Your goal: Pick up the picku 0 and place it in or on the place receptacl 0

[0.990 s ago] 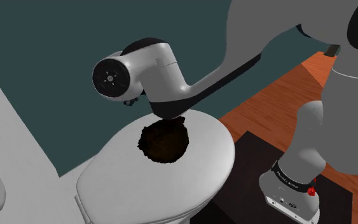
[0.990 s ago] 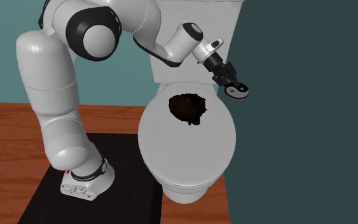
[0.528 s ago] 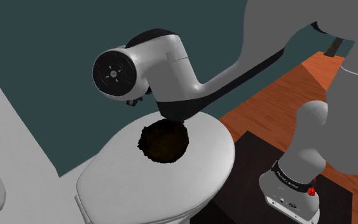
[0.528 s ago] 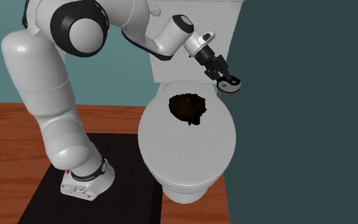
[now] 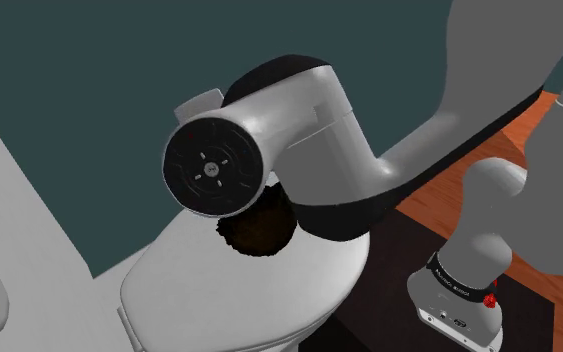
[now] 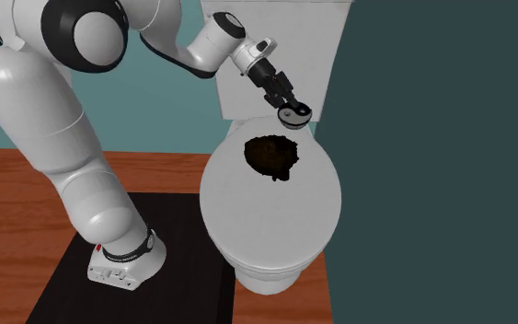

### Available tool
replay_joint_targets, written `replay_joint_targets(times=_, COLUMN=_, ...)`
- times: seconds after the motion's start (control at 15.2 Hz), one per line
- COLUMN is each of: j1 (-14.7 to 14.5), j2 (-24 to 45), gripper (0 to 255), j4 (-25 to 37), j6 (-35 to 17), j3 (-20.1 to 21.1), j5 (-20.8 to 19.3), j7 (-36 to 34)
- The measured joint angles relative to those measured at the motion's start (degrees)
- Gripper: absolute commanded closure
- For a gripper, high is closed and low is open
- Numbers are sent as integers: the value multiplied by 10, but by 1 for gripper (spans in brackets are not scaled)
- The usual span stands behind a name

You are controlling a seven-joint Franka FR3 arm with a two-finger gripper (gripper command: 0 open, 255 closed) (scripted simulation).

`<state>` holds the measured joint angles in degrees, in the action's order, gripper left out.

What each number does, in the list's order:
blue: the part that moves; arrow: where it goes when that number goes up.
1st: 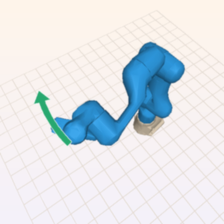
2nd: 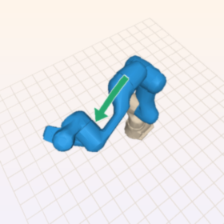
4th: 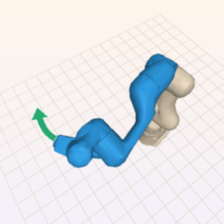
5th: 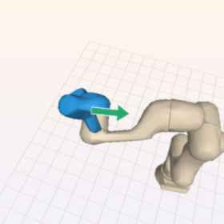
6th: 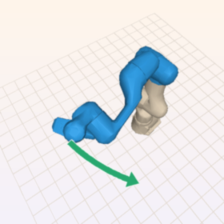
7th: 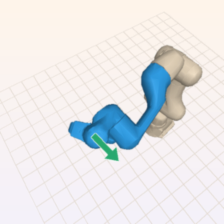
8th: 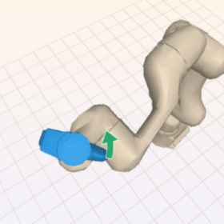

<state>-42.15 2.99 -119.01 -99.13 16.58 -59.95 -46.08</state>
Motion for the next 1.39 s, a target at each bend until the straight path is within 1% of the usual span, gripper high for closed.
replay_joint_targets(times=0.2, j1=-23, j2=-16, gripper=255, j4=-11, j6=33, j3=22, j5=25, j7=-15)
replay_joint_targets(times=0.33, j1=-27, j2=-18, gripper=255, j4=-20, j6=35, j3=27, j5=29, j7=-26)
replay_joint_targets(times=1.39, j1=-29, j2=46, gripper=255, j4=-55, j6=-4, j3=25, j5=1, j7=-113)
